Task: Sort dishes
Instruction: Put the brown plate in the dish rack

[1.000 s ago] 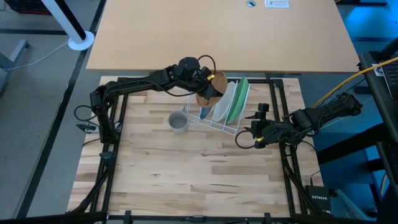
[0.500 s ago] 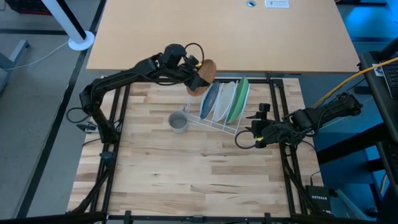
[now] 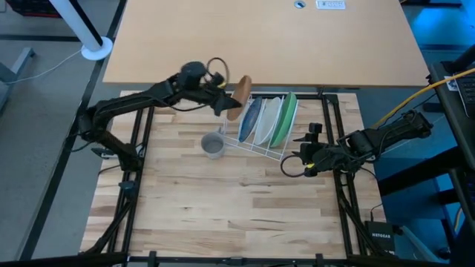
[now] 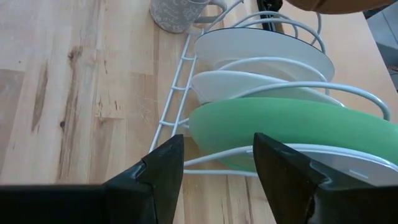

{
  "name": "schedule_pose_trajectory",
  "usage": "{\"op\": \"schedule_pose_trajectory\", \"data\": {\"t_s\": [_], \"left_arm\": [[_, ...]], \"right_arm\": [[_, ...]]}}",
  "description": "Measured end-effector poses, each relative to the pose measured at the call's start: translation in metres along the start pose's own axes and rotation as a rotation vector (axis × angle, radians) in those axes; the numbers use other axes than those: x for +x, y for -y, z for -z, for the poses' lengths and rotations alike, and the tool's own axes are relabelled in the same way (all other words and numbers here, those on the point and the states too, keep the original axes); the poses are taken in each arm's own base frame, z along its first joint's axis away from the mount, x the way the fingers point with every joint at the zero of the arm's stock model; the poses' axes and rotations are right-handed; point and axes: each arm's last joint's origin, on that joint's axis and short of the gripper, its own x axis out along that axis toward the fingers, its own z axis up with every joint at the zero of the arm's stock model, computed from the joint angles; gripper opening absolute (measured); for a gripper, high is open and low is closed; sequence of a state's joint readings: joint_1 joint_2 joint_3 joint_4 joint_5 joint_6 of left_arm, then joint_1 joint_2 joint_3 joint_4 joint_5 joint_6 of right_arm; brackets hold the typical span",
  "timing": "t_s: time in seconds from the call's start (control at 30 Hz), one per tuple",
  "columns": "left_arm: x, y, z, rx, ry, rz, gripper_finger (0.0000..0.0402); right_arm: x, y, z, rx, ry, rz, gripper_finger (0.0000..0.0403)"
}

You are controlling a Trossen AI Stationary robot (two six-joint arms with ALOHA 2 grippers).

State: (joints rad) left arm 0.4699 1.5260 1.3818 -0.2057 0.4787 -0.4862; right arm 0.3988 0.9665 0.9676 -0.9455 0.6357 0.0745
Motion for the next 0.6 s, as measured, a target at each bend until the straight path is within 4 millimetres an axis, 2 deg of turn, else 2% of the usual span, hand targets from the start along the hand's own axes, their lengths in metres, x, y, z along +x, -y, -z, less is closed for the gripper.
{"op": "schedule_pose_trajectory", "data": {"t_s": [0.13, 0.2, 0.37, 0.6], "left_arm": [[-0.023, -0.002, 0.015, -0.003, 0.084, 0.028, 0.0000], [-0.027, -0.005, 0.028, -0.003, 0.108, 0.045, 0.0000], [-0.018, -0.029, 0.064, -0.070, 0.167, 0.098, 0.0000], [-0.011, -0.054, 0.088, -0.138, 0.226, 0.100, 0.0000]], "right_arm": [[0.000, 0.000, -0.001, 0.003, 0.005, 0.000, 0.0198], [0.000, 0.000, -0.001, 0.008, 0.011, -0.001, 0.0198], [0.000, 0.000, -0.006, 0.037, 0.050, -0.004, 0.0198], [0.000, 0.000, -0.011, 0.068, 0.093, -0.007, 0.0198]]}}
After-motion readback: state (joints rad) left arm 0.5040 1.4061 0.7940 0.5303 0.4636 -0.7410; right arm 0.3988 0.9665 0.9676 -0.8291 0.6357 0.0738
